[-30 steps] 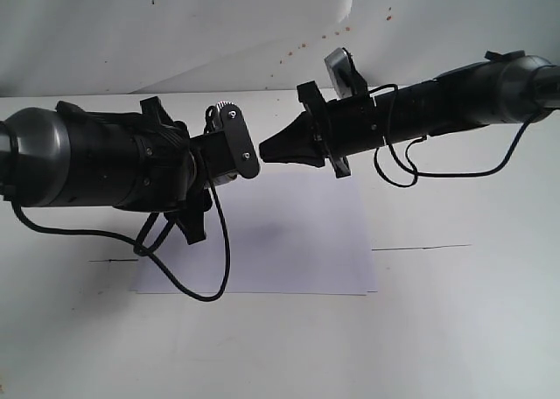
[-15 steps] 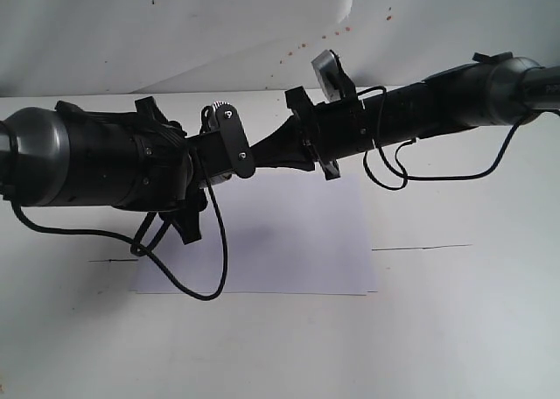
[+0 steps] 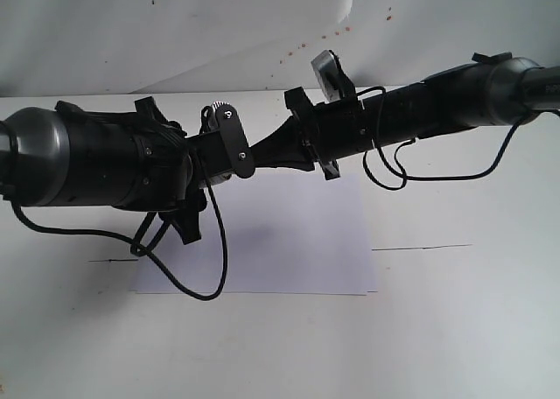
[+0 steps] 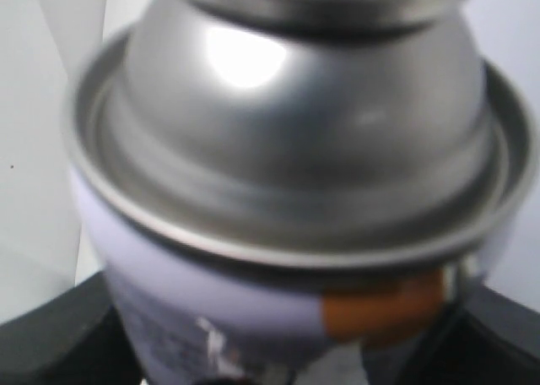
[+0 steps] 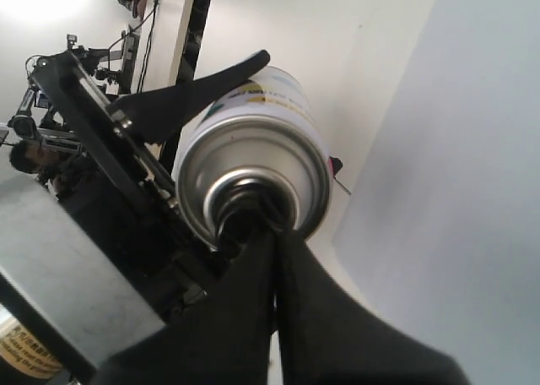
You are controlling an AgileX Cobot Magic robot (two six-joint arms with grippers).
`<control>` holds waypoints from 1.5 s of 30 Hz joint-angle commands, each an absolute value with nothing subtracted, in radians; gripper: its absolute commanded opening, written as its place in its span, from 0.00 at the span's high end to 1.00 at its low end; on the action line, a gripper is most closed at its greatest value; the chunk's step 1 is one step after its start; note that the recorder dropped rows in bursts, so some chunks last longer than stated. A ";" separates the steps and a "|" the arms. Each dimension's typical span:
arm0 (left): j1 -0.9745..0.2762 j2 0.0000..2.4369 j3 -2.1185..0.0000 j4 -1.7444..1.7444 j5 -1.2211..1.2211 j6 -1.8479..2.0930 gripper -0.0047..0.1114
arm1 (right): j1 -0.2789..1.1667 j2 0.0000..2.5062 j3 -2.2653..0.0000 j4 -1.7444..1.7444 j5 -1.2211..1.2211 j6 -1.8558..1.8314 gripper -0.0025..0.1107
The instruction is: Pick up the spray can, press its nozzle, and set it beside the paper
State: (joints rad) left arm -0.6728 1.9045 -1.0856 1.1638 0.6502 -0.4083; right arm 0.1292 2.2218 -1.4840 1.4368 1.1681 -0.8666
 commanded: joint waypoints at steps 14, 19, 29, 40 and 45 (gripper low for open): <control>-0.675 1.886 -1.097 1.179 0.682 -0.411 0.96 | 0.042 2.139 -1.491 1.317 1.127 -0.856 0.98; -0.675 1.886 -1.097 1.179 0.679 -0.450 0.96 | 0.000 2.035 -1.491 1.067 0.998 -0.754 0.98; -0.675 1.872 -1.097 1.179 0.590 -0.563 0.96 | 0.001 1.832 -1.423 0.774 0.798 -0.653 0.98; -0.640 1.784 -1.099 1.179 0.367 -0.820 0.96 | 0.001 1.522 -1.050 0.825 0.437 -0.883 0.98; -0.557 1.679 -1.097 1.116 0.245 -0.890 0.96 | 0.001 1.375 -0.918 0.944 0.362 -1.037 0.98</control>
